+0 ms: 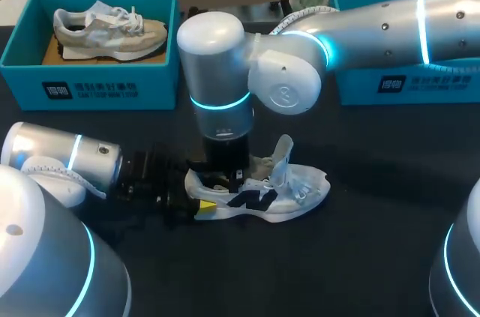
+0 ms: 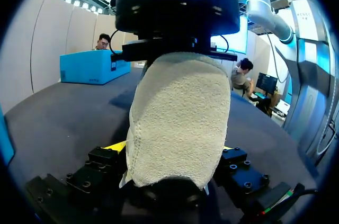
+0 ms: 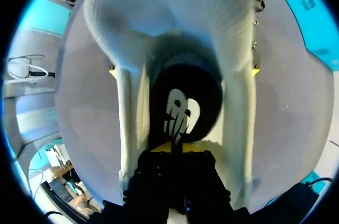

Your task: Take the shoe out of the shoebox, open the shoe tongue, remove and reinsert the insole, then place the shoe into the shoebox

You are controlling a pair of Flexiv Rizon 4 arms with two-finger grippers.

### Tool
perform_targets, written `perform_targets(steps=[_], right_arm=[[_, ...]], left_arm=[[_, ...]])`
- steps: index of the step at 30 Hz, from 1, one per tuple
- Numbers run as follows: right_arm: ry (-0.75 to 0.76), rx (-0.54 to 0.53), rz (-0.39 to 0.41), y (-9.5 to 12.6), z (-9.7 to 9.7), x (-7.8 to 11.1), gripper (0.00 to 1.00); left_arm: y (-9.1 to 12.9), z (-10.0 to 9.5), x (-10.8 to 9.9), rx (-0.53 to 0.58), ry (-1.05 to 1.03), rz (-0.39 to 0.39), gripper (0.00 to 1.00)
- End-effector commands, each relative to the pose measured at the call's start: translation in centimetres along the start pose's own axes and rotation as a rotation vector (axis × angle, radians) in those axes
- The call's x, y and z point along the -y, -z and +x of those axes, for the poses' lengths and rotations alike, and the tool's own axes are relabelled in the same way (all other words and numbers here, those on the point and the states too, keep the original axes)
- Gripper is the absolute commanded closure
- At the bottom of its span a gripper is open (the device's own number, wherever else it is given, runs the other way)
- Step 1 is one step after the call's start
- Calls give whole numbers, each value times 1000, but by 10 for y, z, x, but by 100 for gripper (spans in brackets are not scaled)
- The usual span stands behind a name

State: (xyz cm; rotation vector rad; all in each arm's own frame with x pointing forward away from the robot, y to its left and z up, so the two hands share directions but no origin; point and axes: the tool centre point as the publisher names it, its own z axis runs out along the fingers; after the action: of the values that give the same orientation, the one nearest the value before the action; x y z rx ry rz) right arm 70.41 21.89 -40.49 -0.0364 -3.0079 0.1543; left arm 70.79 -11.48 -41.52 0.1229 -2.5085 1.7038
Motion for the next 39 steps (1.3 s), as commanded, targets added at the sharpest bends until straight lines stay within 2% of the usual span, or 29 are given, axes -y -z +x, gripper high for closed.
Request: perform_targets(steps=[1, 9, 19, 24, 35, 39], right_arm=[[-7, 14, 12, 5, 19, 18, 100], [-22, 25, 34, 35, 21, 38, 100], [-10, 73, 35, 59, 11, 41, 100], [-2, 85, 36, 62, 8, 39, 100], [-9, 146, 0, 54, -2, 19, 100], [-25, 179, -10, 50, -7, 12, 92]], left_arm=[[0, -1, -2, 3, 2, -3, 100], [0, -1, -2, 3, 2, -3, 100], [0, -1, -2, 3, 2, -3, 100], [0, -1, -2, 3, 2, -3, 100], [0, -1, -2, 3, 2, -3, 100], [0, -1, -2, 3, 2, -3, 100]])
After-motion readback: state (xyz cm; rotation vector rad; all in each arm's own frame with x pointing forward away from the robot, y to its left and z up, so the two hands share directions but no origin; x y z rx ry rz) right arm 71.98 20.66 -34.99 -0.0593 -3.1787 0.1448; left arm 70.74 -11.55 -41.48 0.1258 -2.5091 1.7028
